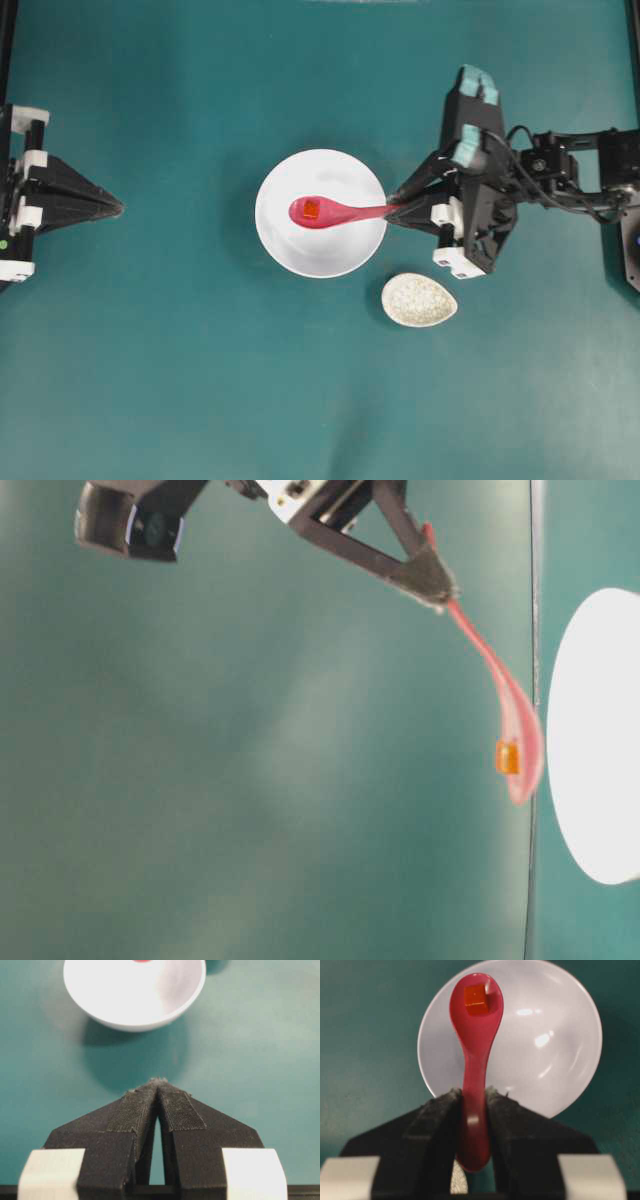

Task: Grip the spoon and scoop the red block from the bowl with right arm.

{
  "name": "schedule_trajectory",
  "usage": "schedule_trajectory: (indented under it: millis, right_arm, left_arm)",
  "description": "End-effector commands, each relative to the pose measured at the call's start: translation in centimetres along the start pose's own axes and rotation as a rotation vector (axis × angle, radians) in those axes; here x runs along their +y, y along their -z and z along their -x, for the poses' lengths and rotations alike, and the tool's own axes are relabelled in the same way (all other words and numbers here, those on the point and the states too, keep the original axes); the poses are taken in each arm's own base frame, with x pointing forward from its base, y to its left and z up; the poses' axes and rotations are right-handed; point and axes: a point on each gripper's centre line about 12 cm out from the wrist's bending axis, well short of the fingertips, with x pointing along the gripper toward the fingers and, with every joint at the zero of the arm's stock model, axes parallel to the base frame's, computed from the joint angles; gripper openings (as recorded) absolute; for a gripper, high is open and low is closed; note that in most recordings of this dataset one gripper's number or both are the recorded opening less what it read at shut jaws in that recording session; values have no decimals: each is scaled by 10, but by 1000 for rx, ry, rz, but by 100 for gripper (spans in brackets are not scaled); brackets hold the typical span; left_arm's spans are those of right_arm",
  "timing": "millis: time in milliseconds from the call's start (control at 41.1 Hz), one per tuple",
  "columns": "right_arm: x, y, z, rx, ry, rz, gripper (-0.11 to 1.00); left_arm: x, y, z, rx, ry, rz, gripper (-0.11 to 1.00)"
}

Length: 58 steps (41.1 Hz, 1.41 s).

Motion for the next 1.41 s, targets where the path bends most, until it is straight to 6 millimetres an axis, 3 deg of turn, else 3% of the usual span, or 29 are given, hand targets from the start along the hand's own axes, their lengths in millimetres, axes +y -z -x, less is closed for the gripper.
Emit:
schedule_trajectory:
  millis: [0,292,680,1385]
  right_arm:
    - [3,-10,11,-59,-17,1,25]
    - [4,-12,16,-66,-20,4,25]
    - [14,-41,25,-95,-35,15,25]
    - [14,-49,36,-95,-31,13,25]
  left_arm:
    - [0,-14,2,-37,-1,2,0]
    - [0,-17,9,-43,-2,1,0]
    - [0,-17,11,-35,-2,1,0]
    - [0,-16,9,-28,-2,2,0]
